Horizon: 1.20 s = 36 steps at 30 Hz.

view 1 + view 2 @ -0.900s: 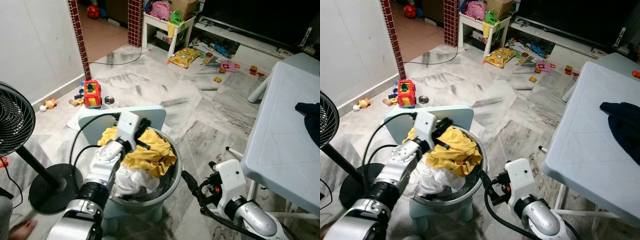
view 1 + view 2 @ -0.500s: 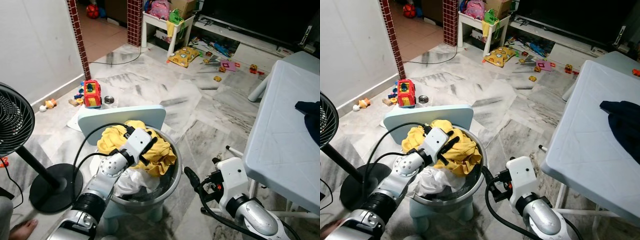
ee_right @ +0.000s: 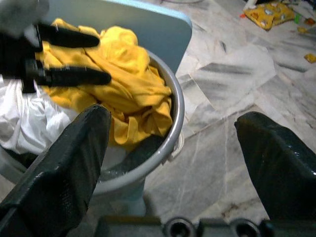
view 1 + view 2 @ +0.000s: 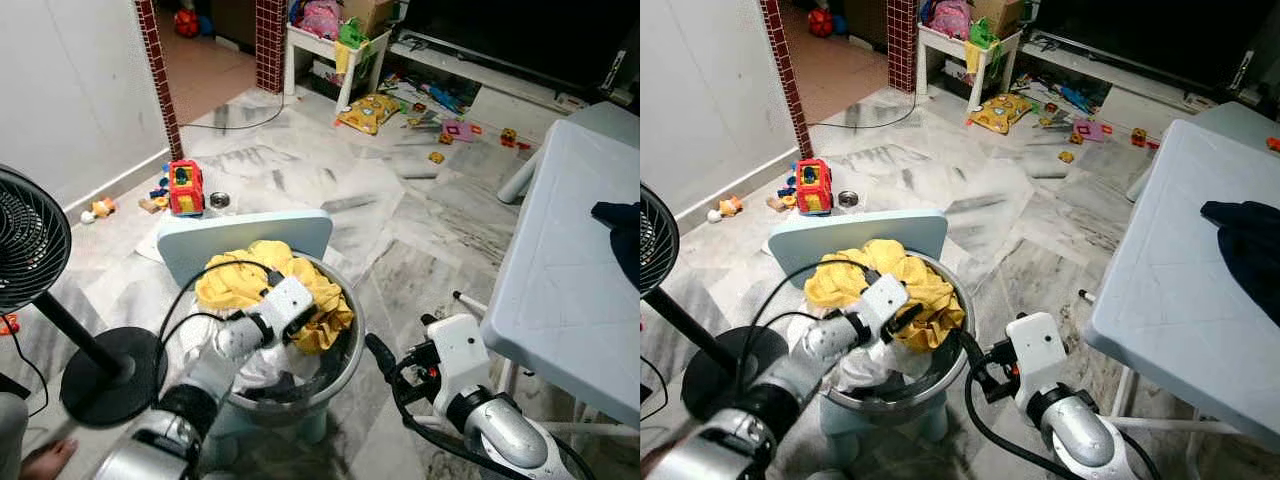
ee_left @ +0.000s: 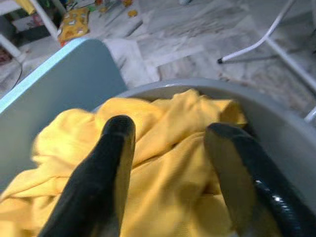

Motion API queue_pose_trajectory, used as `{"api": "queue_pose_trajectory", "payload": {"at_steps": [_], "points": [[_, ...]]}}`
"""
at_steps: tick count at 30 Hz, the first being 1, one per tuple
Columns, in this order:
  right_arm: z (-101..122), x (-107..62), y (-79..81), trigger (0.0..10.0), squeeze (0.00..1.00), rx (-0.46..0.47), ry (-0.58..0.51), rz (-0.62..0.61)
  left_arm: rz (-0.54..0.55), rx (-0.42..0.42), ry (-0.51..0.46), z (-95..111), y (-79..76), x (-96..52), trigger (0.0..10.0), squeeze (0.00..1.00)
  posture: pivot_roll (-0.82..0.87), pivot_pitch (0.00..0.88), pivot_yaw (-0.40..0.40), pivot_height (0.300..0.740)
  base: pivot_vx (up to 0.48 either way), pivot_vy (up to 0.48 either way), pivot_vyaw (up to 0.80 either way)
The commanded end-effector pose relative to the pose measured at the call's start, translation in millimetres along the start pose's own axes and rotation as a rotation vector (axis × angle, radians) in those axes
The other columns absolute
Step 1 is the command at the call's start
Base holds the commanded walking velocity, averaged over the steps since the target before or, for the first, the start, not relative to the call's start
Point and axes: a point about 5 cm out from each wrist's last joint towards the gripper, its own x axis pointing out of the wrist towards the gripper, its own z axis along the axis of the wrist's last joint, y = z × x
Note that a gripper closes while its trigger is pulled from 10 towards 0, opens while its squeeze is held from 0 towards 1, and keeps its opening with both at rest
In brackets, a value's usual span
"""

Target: Hang hanger

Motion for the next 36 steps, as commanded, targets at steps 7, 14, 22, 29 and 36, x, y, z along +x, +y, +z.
{"api": "queue_pose_trajectory", "payload": {"at_steps": [7, 14, 22, 29, 36], "points": [[-1.3, -3.5, 0.1, 10.0, 0.00, -0.017, 0.005, -0.011, -0.085, 0.034, 0.186, -22.2, -10.4, 0.6, 10.0, 1.00, 0.00, 0.094, -0.105, 0.740, 0.000, 0.000, 0.00], [0.9, -3.2, -2.5, 10.0, 0.00, -0.024, 0.003, -0.011, -0.109, -0.008, 0.214, -24.5, -6.3, -0.2, 0.0, 0.00, 0.00, 0.092, -0.103, 0.740, 0.000, 0.000, 0.00], [-0.9, -3.8, -0.5, 10.0, 0.00, -0.028, 0.010, -0.009, -0.071, -0.002, 0.229, -28.8, 3.8, -4.4, 0.0, 0.00, 0.00, 0.093, -0.104, 0.740, 0.000, 0.000, 0.00], [-0.3, -2.7, -1.9, 10.0, 0.00, -0.034, 0.011, -0.002, -0.056, -0.011, 0.238, -31.5, 5.5, -5.9, 0.0, 0.00, 0.00, 0.089, -0.111, 0.740, 0.000, 0.000, 0.00], [1.0, -1.9, -3.5, 10.0, 0.00, -0.040, 0.009, -0.002, -0.025, -0.023, 0.220, -28.6, 7.9, -4.9, 0.0, 0.00, 0.00, 0.086, -0.114, 0.740, 0.000, 0.000, 0.00]]}}
